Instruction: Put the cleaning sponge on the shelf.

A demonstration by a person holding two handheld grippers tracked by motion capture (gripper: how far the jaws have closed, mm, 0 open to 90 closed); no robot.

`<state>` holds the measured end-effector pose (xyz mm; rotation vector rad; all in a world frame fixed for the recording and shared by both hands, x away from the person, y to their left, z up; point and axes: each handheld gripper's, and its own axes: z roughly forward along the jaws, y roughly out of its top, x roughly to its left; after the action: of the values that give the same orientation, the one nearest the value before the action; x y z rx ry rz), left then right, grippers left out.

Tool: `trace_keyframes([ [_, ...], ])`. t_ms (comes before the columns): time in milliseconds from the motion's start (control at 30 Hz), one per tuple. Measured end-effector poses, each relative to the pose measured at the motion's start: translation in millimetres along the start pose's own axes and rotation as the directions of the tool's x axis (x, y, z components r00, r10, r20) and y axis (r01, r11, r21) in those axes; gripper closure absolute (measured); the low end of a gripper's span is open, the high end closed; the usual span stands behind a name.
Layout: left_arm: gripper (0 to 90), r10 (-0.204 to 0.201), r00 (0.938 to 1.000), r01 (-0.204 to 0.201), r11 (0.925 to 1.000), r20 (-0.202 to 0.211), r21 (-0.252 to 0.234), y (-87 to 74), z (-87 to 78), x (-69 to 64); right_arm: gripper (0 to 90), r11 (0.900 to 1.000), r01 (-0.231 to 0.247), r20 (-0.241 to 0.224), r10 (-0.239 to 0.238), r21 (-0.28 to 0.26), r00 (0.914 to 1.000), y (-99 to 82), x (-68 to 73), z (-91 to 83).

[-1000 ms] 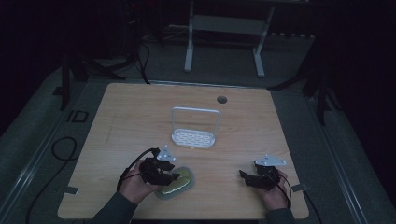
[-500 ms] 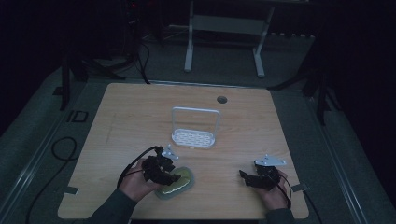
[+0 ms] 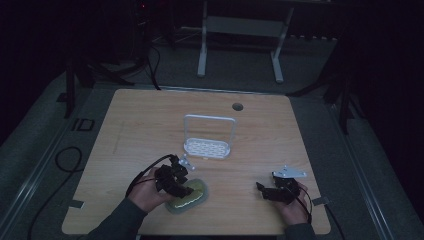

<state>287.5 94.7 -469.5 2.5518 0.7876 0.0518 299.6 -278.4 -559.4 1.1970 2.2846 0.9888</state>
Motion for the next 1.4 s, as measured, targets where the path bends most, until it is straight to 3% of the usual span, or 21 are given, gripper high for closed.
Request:
trace_keyframes([
  [333, 56.4, 0.014, 0.9997, -0.015, 0.9989, 0.019, 0.044, 5.6, -0.2, 0.5, 21.4, 1.0000, 0.000, 0.000, 0.000, 0.000, 1.0000, 0.0, 0.0, 0.0],
  [467, 56.6, 0.018, 0.9994, -0.021, 0.9958, 0.030, 0.089, 10.2, 0.9, 1.8, 21.4, 1.0000, 0.000, 0.000, 0.000, 0.000, 1.0000, 0.0, 0.0, 0.0],
  [700, 56.5, 0.009, 0.9992, -0.013, 0.9921, 0.039, 0.125, 14.4, 2.7, 1.8, 21.4, 1.0000, 0.000, 0.000, 0.000, 0.000, 1.0000, 0.0, 0.0, 0.0],
  [900, 57.2, 0.003, 0.9989, -0.011, 0.9849, 0.047, 0.173, 17.7, 6.2, 3.0, 21.4, 1.0000, 0.000, 0.000, 0.000, 0.000, 1.0000, 0.0, 0.0, 0.0],
  [1167, 60.5, -0.005, 0.9987, -0.006, 0.9797, 0.051, 0.200, 18.0, 8.7, 4.5, 21.4, 1.0000, 0.000, 0.000, 0.000, 0.000, 1.0000, 0.0, 0.0, 0.0],
  [1400, 61.9, 0.004, 0.9989, -0.015, 0.9683, 0.047, 0.249, 19.6, 12.0, 4.7, 21.4, 1.0000, 0.000, 0.000, 0.000, 0.000, 1.0000, 0.0, 0.0, 0.0],
])
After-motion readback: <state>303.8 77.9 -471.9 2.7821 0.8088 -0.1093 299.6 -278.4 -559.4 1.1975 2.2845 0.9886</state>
